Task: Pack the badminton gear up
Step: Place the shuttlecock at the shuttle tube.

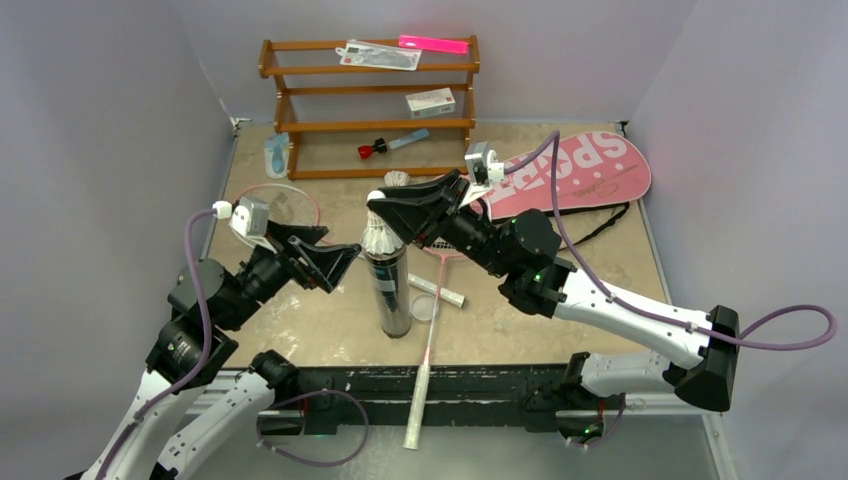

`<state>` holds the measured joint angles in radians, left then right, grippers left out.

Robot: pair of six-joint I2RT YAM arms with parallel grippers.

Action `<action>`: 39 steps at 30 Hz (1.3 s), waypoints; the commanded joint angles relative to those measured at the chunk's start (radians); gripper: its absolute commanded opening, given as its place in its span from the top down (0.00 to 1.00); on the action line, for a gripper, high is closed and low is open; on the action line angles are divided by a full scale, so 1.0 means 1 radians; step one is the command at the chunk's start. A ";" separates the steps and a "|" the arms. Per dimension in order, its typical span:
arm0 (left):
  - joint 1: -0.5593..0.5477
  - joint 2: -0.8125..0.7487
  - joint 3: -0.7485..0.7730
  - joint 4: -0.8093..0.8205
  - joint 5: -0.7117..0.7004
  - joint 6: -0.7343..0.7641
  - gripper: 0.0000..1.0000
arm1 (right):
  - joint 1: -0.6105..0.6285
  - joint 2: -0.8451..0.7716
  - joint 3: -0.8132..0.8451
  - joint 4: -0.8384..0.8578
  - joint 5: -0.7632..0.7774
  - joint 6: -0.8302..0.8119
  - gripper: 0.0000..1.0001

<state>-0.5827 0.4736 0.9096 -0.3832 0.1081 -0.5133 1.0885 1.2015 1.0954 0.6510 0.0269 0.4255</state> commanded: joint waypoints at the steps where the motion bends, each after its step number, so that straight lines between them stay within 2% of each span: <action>1: 0.003 0.001 0.021 0.020 0.000 0.001 0.08 | 0.006 -0.016 0.002 0.068 0.025 -0.018 0.77; 26: 0.002 -0.034 0.073 -0.018 -0.008 -0.033 0.09 | 0.007 -0.028 -0.075 0.185 -0.025 -0.113 0.75; 39: 0.003 0.025 0.116 0.002 0.065 -0.049 0.10 | 0.007 -0.037 -0.075 0.173 -0.025 -0.110 0.74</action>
<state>-0.5827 0.4644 0.9874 -0.4076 0.1307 -0.5407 1.0885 1.1954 1.0222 0.7738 0.0082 0.3355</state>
